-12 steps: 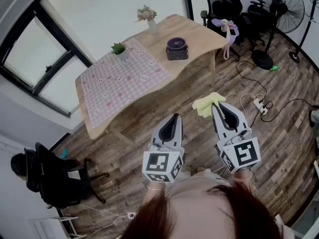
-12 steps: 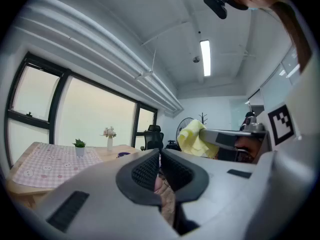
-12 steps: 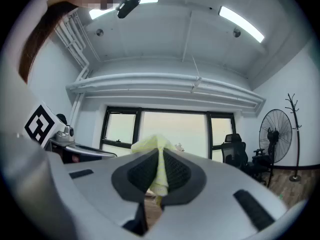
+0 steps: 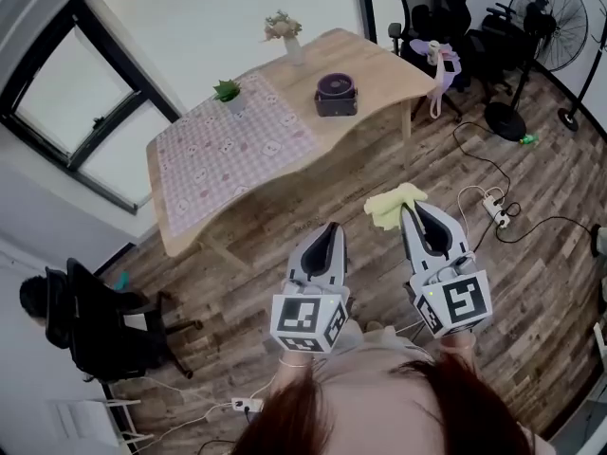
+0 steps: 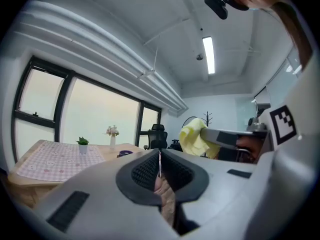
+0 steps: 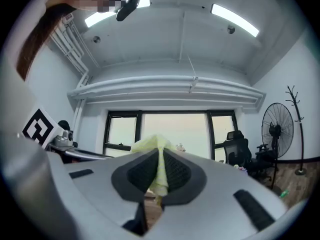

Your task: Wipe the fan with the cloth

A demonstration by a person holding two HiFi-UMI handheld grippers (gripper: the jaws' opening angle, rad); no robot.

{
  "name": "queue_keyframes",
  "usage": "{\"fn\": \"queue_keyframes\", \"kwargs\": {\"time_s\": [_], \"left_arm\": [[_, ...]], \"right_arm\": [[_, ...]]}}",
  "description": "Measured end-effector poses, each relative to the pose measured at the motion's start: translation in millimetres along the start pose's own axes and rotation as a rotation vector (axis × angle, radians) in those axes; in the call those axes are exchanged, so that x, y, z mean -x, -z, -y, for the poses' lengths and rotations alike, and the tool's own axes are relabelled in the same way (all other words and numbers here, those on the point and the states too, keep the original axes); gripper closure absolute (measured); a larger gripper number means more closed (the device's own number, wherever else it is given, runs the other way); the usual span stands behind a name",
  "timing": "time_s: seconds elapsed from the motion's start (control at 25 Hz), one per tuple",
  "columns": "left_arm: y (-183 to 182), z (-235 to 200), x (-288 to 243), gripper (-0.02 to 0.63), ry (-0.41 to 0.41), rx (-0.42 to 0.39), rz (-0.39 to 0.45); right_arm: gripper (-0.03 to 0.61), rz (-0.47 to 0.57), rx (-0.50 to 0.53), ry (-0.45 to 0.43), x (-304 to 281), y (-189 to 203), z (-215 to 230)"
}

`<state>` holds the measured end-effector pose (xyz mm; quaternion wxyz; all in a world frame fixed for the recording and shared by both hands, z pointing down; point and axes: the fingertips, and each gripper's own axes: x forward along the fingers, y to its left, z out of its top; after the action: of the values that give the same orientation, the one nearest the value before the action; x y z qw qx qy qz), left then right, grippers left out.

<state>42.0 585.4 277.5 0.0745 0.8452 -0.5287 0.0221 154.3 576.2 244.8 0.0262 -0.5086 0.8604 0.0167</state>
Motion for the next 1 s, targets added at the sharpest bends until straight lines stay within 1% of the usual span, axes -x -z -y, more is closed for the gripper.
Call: {"fn": "queue_keyframes", "kwargs": {"time_s": [0.32,0.64,0.8,1.0], "left_arm": [[4,-8,-12,0.598,-0.015,-0.002,-0.01],[1,-16,-55,0.598,0.03,-0.019,-0.007],[-3,-32,-79,0.598,0.045,-0.027,-0.01],[-9,-63,-109,0.598,0.051,-0.021,-0.015]], "right_arm": [[0.554,-0.006,-0.018,-0.016,-11,12,7],[0.554,-0.01,-0.013,-0.007,-43,19,28],[0.554,-0.012,-0.002,-0.005,-68,21,34],[0.554,-0.023,0.008,0.006,-107,25,43]]}}
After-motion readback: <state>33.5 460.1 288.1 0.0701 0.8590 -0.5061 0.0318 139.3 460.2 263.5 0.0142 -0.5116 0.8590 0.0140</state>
